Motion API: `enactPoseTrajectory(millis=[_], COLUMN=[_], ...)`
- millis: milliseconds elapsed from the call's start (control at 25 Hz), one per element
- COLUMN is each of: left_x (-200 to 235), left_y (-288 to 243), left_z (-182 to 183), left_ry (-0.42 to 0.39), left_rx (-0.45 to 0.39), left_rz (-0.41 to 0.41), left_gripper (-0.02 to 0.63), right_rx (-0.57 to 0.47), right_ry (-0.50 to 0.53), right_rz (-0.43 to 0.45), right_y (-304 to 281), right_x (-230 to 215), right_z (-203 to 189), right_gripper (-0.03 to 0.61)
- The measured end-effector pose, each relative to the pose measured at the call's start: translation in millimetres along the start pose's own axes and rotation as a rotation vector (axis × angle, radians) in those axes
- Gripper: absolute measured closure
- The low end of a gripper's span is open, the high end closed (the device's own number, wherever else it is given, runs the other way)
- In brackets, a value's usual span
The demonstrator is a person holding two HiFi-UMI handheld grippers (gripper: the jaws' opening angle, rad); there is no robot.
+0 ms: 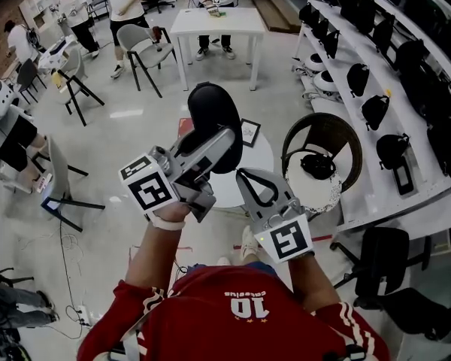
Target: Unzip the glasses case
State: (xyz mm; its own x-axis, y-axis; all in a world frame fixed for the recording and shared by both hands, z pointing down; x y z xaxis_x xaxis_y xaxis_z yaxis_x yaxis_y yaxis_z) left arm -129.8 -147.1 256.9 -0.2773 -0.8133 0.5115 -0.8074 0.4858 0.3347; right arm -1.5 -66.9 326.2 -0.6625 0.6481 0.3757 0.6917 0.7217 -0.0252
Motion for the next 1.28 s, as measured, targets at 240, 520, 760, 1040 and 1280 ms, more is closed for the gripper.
enactPoseTrajectory(millis=[240, 520, 760, 1040, 1280], left_x=[0, -6, -3, -3, -1], left_y=[1, 6, 15, 22, 33], left_z=[-14, -30, -31, -36, -41], left_ry=[0.011, -0.022, -0.033, -0.097, -0.152], left_rx=[0.060, 0.149, 0.200, 0.289, 0.373], left_rz=[-0.008, -0.037, -0.052, -0.068, -0.073], left_gripper=[0.359, 0.357, 0.357, 0.357, 0.357], right_rx=[-0.006, 0.000, 0.005, 0.028, 0.028], right_ry=[-0.007, 0.027, 0.048, 0.086, 0.122], right_rz=[-0.043, -0.067, -0.061, -0.050, -0.049], right_y=[9, 14, 9, 5, -1], right_x=[-12, -22, -18, -16, -18], right_z=[-1, 4, 8, 7, 11], right_gripper=[0.561, 0.561, 0.561, 0.561, 0.561])
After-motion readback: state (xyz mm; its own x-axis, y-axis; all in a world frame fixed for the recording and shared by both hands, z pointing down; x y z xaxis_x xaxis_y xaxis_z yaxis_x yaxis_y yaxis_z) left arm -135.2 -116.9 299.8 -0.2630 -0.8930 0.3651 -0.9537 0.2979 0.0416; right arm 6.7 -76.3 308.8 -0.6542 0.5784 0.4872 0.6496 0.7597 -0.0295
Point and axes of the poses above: the fingertips, and each gripper's own axes: y backward along the fingers, x to its left, z out of its top, the point moved 7 cm from there along y, backward along the fingers, and after that the axes turned 4 degrees about z, right-handed, at the moved point
